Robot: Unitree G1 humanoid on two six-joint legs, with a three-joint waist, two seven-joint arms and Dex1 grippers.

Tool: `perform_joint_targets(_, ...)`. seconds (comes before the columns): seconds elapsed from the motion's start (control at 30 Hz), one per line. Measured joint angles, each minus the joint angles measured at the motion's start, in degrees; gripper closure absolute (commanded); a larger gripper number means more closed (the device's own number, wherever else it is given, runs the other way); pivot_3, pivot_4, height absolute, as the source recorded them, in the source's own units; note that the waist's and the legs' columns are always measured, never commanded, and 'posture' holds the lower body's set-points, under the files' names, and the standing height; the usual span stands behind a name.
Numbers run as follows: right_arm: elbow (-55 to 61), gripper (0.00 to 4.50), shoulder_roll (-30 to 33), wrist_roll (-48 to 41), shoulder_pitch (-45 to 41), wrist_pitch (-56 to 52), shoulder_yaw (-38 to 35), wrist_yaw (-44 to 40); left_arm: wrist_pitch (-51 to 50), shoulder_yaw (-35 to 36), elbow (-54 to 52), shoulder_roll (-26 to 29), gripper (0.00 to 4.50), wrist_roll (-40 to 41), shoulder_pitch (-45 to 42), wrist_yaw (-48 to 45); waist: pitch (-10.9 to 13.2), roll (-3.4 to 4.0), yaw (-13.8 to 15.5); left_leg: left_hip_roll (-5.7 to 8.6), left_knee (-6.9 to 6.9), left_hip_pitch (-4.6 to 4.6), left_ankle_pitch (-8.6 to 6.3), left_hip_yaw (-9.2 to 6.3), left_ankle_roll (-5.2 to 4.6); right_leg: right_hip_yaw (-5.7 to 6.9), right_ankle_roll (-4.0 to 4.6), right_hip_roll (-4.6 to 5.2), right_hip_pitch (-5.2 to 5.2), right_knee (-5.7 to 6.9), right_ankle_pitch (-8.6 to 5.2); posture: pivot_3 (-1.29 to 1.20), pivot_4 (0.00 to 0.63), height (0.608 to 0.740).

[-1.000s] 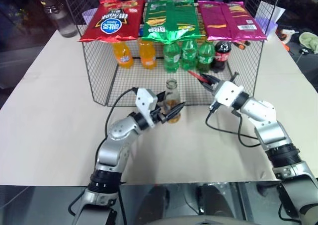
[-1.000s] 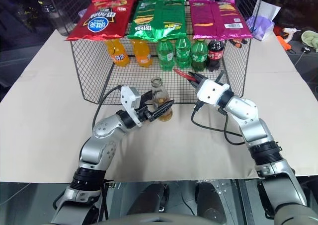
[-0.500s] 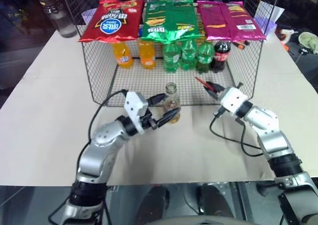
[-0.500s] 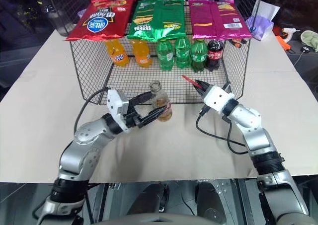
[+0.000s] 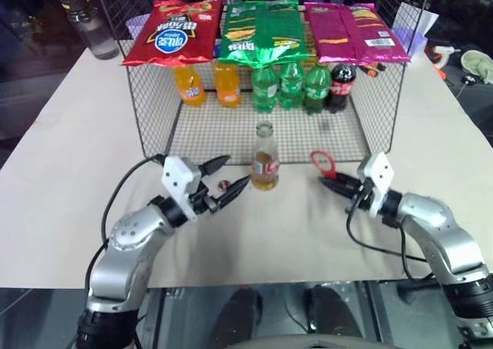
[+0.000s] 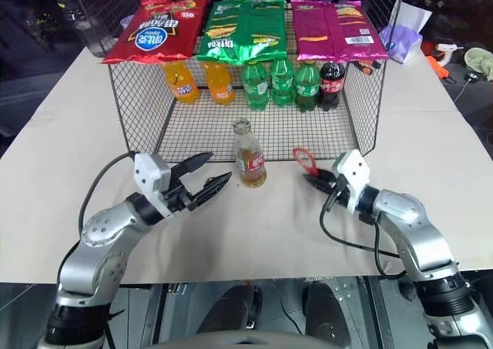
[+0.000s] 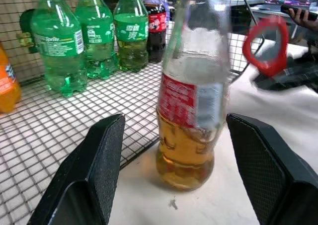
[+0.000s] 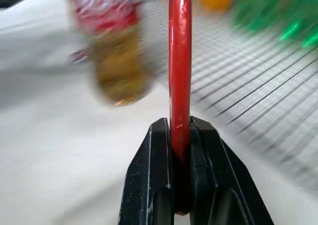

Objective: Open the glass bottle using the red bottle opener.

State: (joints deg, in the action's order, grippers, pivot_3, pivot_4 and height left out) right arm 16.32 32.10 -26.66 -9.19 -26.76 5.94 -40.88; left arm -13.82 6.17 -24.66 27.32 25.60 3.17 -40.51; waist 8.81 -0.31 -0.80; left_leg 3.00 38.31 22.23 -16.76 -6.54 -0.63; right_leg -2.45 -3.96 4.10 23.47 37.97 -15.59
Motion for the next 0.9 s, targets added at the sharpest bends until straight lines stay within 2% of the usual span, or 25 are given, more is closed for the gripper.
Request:
perform_joint_targets(0.07, 0.0, 3.59, -0.6, -0.6, 0.1, -3.6, 0.0, 1.4, 0.4, 0.1, 0.2, 0.7, 1.1, -1.4, 3.2, 0.3, 0.0, 0.01, 0.1, 0.0, 0.0, -0.02, 0.0, 0.0, 0.0, 0.01, 0.0, -0.02, -0.01, 0.01, 0.0, 0.0, 0.15, 0.74)
perform_joint_targets(0.1, 0.1, 3.32, -0.6, -0.6, 0.1, -4.4, -0.1, 1.5, 1.0, 0.1, 0.2, 1.1, 1.1, -2.3, 4.6, 0.3, 0.0, 0.01, 0.1, 0.01, 0.0, -0.01, 0.0, 0.01, 0.0, 0.02, 0.0, -0.05, -0.01, 0.0, 0.0, 0.0, 0.15, 0.74)
perform_joint_targets(0.13, 0.2, 2.76, -0.4, -0.6, 0.5, -4.5, -0.3, 1.4, 1.4, 0.1, 0.3, 1.6, 1.1, -3.0, 6.0, 0.3, 0.0, 0.01, 0.1, 0.02, 0.0, -0.02, 0.0, 0.02, 0.0, 0.02, 0.0, -0.06, -0.02, 0.0, 0.0, 0.0, 0.15, 0.74)
perform_joint_targets(0.3, 0.7, 0.38, 0.2, 0.6, 2.6, -1.5, -2.7, 1.2, 1.7, 2.0, 0.4, 1.3, 1.1, -2.5, 9.8, 0.9, 0.0, 0.0, 0.4, 0.07, 0.01, -0.01, -0.01, 0.02, -0.01, 0.03, -0.01, -0.04, -0.03, -0.01, 0.0, 0.0, 0.15, 0.74)
perform_joint_targets(0.33, 0.7, 0.03, -0.3, 0.9, 3.3, -0.1, -3.9, 1.7, 1.7, 2.5, 0.3, 1.3, 1.1, -2.3, 10.3, 1.0, 0.0, -0.01, 0.4, 0.05, 0.0, -0.02, -0.01, 0.02, -0.01, 0.03, 0.0, -0.04, -0.03, -0.01, 0.0, 0.0, 0.15, 0.74)
perform_joint_targets(0.5, 0.7, 0.03, -2.2, 1.2, 9.3, 6.0, -8.8, 2.3, 2.3, 2.8, -1.4, 1.2, 1.1, -2.6, 14.8, 1.4, 0.0, -0.01, 0.3, 0.02, -0.03, -0.04, -0.01, 0.04, 0.0, 0.0, 0.0, -0.03, -0.04, -0.01, 0.0, 0.0, 0.15, 0.74)
perform_joint_targets(0.63, 0.5, 0.03, -0.4, 2.9, 17.9, 13.2, -11.0, -1.5, 5.6, 2.9, -0.7, 1.4, 1.1, -5.1, 19.3, 0.7, 0.0, 0.01, 0.3, 0.03, -0.05, -0.1, -0.02, 0.1, -0.02, -0.03, -0.01, -0.04, -0.09, -0.03, 0.0, 0.0, 0.15, 0.74)
perform_joint_targets(0.73, 0.5, 0.03, 1.2, 0.8, 23.0, 16.2, -15.2, -6.1, 7.0, 2.9, 1.0, 1.2, 1.1, -5.6, 20.3, 0.7, 0.0, 0.01, 0.3, 0.0, -0.04, -0.45, -0.17, 0.12, -0.27, -0.02, -0.01, -0.04, -0.45, -0.03, 0.0, 0.0, 0.15, 0.74)
perform_joint_targets(0.9, 0.5, 0.03, 2.5, -0.5, 27.2, 18.8, -17.9, -10.3, 8.7, 2.8, 1.1, 1.2, 1.1, -6.4, 20.6, 0.5, 0.0, 0.01, 0.1, -0.04, -0.03, -0.73, -0.21, 0.1, -0.33, 0.01, -0.01, -0.04, -0.78, -0.06, 0.0, 0.0, 0.15, 0.74)
